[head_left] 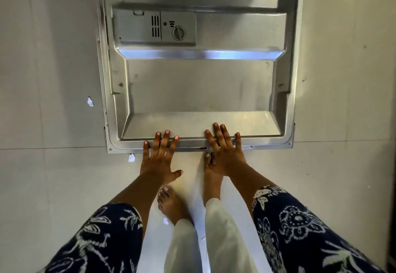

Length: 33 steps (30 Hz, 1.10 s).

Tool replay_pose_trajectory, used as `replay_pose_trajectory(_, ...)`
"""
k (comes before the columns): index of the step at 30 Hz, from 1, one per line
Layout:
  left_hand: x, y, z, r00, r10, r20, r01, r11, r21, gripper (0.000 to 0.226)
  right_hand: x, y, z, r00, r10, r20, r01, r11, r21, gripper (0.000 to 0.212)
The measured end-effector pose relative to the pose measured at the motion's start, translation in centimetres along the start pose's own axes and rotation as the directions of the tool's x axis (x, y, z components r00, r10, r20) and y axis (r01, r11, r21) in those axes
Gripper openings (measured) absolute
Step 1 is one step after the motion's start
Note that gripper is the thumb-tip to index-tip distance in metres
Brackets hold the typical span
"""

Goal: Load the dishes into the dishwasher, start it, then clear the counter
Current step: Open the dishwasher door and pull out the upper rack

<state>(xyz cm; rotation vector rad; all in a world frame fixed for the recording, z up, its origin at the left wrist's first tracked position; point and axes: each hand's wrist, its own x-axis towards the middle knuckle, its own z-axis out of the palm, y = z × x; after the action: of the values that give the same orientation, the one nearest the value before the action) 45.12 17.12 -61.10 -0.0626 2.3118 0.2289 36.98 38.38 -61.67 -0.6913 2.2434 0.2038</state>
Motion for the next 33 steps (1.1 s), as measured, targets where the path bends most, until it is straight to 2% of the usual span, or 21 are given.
replay_pose_trajectory(4,-0.9,0.2,-5.3,0.951,0.023,0.31,-0.004,0.998,-0.065,0.105,-0.7,0.4,-5.4,0.949,-0.017,0.313,-0.006,0.997,0.074,0.083)
replay_pose_trajectory(6,-1.5,0.0,-9.1,0.947,0.008,0.321,0.004,0.999,-0.037,0.082,-1.4,-0.3,-9.2,0.936,-0.053,0.349,0.032,0.997,0.065,0.075)
replay_pose_trajectory(9,-3.8,0.5,-16.1,0.997,-0.01,0.077,0.013,0.999,-0.04,0.062,-4.9,-0.9,-15.4,0.986,-0.023,0.167,0.007,0.995,0.095,0.063)
replay_pose_trajectory(12,-6.6,1.8,-23.6,0.992,0.011,-0.124,-0.028,0.99,-0.136,0.056,-8.4,-0.3,-22.4,0.999,0.042,0.008,-0.042,0.976,0.214,0.055)
replay_pose_trajectory(15,-9.2,2.8,-32.3,0.942,0.02,-0.336,-0.08,0.983,-0.166,0.052,-10.6,1.0,-31.1,0.979,0.083,-0.187,-0.03,0.962,0.273,0.05)
replay_pose_trajectory(17,-10.3,3.2,-37.7,0.871,0.027,-0.491,-0.128,0.976,-0.174,0.053,-11.7,2.2,-36.5,0.947,0.104,-0.303,-0.011,0.955,0.295,0.049)
replay_pose_trajectory(20,-10.7,3.5,-45.6,0.68,0.011,-0.733,-0.201,0.964,-0.172,0.047,-12.6,4.6,-44.8,0.856,0.13,-0.501,0.048,0.944,0.327,0.046)
replay_pose_trajectory(21,-10.4,3.6,-47.9,0.619,0.012,-0.785,-0.214,0.965,-0.154,0.046,-12.6,5.4,-47.3,0.798,0.14,-0.586,0.074,0.942,0.326,0.045)
replay_pose_trajectory(24,-8.6,4.0,-55.3,0.447,0.002,-0.895,-0.207,0.973,-0.101,0.053,-11.4,7.7,-54.9,0.539,0.164,-0.826,0.122,0.955,0.27,0.045)
replay_pose_trajectory(25,-7.6,4.0,-57.5,0.41,0.003,-0.912,-0.192,0.978,-0.082,0.055,-10.6,8.3,-57.2,0.476,0.165,-0.864,0.129,0.958,0.254,0.046)
replay_pose_trajectory(26,-6.7,3.9,-59.3,0.395,0.005,-0.918,-0.172,0.983,-0.069,0.057,-9.8,8.7,-59.0,0.452,0.159,-0.878,0.133,0.961,0.243,0.048)
replay_pose_trajectory(27,-5.6,3.8,-61.1,0.403,-0.005,-0.915,-0.147,0.987,-0.07,0.059,-8.8,9.1,-60.7,0.469,0.148,-0.87,0.137,0.962,0.238,0.051)
replay_pose_trajectory(31,-0.7,3.3,-65.6,0.548,-0.093,-0.831,-0.032,0.991,-0.132,0.066,-3.1,10.8,-64.9,0.638,0.077,-0.766,0.053,0.988,0.144,0.064)
replay_pose_trajectory(33,1.8,2.6,-67.0,0.554,-0.075,-0.829,-0.009,0.995,-0.096,0.067,-0.1,11.5,-66.2,0.642,0.059,-0.764,0.04,0.993,0.11,0.066)
